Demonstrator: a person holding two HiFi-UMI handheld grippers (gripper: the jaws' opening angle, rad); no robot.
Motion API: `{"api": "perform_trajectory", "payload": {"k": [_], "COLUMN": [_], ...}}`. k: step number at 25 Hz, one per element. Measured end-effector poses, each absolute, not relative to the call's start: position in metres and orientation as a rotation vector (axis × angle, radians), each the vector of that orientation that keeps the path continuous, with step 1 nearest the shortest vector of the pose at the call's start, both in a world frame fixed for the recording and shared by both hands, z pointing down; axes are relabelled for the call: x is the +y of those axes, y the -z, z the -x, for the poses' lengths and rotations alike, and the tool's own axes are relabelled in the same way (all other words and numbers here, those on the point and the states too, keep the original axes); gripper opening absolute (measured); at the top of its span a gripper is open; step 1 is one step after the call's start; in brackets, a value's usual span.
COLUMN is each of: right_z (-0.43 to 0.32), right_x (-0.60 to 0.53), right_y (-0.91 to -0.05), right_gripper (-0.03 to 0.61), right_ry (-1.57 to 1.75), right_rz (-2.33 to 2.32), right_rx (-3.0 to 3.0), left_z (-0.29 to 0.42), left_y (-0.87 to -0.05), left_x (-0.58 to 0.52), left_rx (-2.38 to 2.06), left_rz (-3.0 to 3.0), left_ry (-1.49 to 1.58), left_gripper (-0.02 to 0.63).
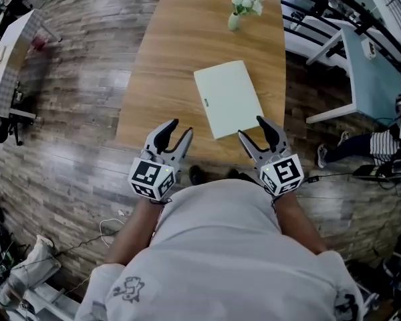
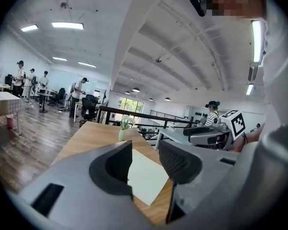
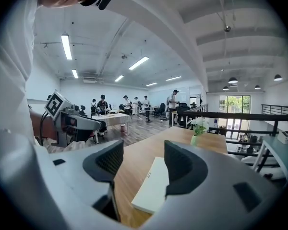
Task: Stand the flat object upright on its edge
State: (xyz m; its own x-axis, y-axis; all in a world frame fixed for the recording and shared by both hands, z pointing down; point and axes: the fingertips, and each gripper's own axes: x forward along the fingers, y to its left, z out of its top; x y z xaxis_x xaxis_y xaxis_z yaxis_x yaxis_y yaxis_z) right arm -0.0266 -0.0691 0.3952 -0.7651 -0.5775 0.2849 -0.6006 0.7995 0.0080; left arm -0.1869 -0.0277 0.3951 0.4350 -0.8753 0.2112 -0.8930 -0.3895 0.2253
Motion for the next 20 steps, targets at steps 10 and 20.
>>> {"api": "perform_trajectory", "payload": {"k": [10,20], "right_z": [0.014,-0.001], "right_x": [-0.086,-0.133], "right_y": [-0.421,-0.456], "right_gripper": [0.275,0.275], "right_ry": [-0.209,-0.316], "right_rz": [-0.905,-0.755], "right_rx": [-2.667,-2.612], "left_z": [0.175,0.149], "left_y": [-0.417,-0.441], "left_x": [-0.046,-0.086], "left_rx": [-1.457,-1.447], "left_rz": [-2.307,-2.219], "left_ry": [-0.085,-0.142], "left_gripper": [0.166,0.166]}}
